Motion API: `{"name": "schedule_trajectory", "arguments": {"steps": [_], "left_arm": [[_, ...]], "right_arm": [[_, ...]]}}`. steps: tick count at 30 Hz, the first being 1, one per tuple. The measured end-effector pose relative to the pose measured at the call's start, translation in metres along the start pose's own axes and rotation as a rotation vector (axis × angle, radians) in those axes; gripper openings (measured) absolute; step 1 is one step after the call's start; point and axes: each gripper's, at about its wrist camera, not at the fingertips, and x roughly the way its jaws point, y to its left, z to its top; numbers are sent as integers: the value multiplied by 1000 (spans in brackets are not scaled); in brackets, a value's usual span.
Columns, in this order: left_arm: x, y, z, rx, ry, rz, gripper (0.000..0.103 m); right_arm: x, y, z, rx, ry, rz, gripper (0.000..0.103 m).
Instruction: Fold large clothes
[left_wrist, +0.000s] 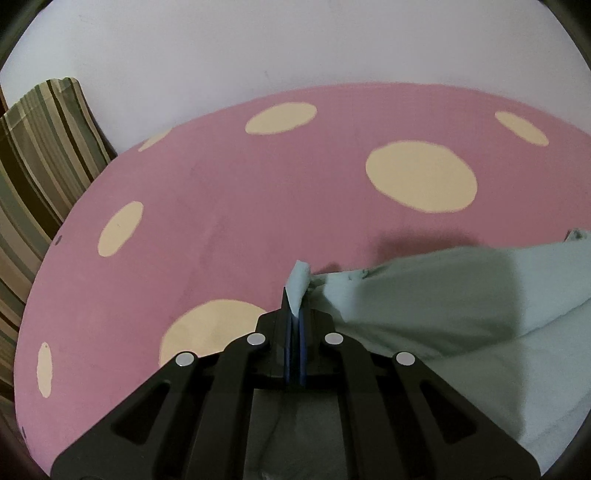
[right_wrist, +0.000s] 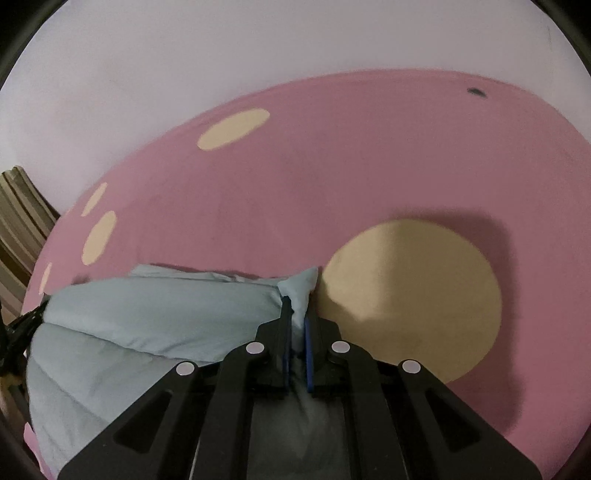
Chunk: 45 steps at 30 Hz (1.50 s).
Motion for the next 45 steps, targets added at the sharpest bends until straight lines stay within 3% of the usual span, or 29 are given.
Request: {"name": "schedule_trajectory", "arguments": {"steps": [4, 10, 18, 20, 22, 23, 25, 27, 30, 34, 38, 45], "left_arm": [[14, -1, -11, -40, -5, -12, 3], [19, 0, -21, -81, -40, -37, 3], [15, -4, -10, -23, -6, -6, 3], [12, -1, -5, -15, 16, -12, 8], [2, 8, -1, -45, 40, -25, 27], [-3, 14, 1, -70, 38, -40, 31], [-19, 24, 5, -126, 20, -75, 33], [-41, 28, 9, -179, -7, -113, 35], [-64, 10, 9, -187, -28, -205, 40], [-74, -48, 2, -101, -30, -271, 40], [-59, -83, -9, -53, -6, -258, 40], [-28, -96, -24, -38, -24, -226, 43]], "right_arm": [[2, 6, -7, -45, -36, -32, 5], [3, -2, -14, -17, -66, -4, 4], [0, 3, -5, -26, -56, -13, 6], [-1, 5, -1, -36, -42, -13, 8], [-4, 8, 4, -55, -18, -30, 11], [-7, 11, 6, -63, -6, -44, 14], [-22, 15, 9, -56, -26, -56, 32], [-42, 24, 10, -43, -83, -55, 35], [-55, 48, 8, -48, -101, 6, 35], [-50, 97, -5, -117, -81, 69, 35], [-27, 126, -18, -174, -43, 46, 35], [9, 129, -36, -196, -36, -14, 36]]}}
